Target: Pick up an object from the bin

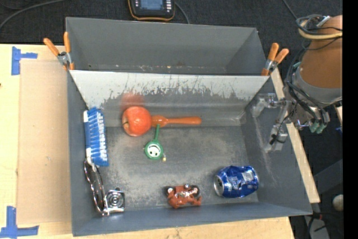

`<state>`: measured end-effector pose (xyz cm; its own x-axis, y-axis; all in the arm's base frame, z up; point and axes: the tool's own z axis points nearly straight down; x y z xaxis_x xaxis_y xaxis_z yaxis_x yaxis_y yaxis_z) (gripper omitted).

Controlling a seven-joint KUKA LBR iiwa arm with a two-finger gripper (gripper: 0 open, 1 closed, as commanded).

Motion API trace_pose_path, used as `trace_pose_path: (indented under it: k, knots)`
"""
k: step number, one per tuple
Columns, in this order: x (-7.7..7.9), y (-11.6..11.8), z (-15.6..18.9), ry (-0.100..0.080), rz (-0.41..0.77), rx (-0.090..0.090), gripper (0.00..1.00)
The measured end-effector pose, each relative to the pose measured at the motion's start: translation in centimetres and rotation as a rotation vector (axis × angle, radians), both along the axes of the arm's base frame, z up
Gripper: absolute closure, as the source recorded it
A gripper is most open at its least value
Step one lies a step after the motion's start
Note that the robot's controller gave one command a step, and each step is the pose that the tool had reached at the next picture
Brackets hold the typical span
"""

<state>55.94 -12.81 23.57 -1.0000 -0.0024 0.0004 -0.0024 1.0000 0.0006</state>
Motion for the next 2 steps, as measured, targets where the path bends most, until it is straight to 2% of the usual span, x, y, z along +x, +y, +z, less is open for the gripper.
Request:
trace_pose_path:
  k: [1,2]
  knots:
    - [-4.5,-0.2,-13.8,-0.001,0.083,0.000,0.00]
    - [-6.8,0.6,-8.0,-0.008,0.101,-0.001,0.00]
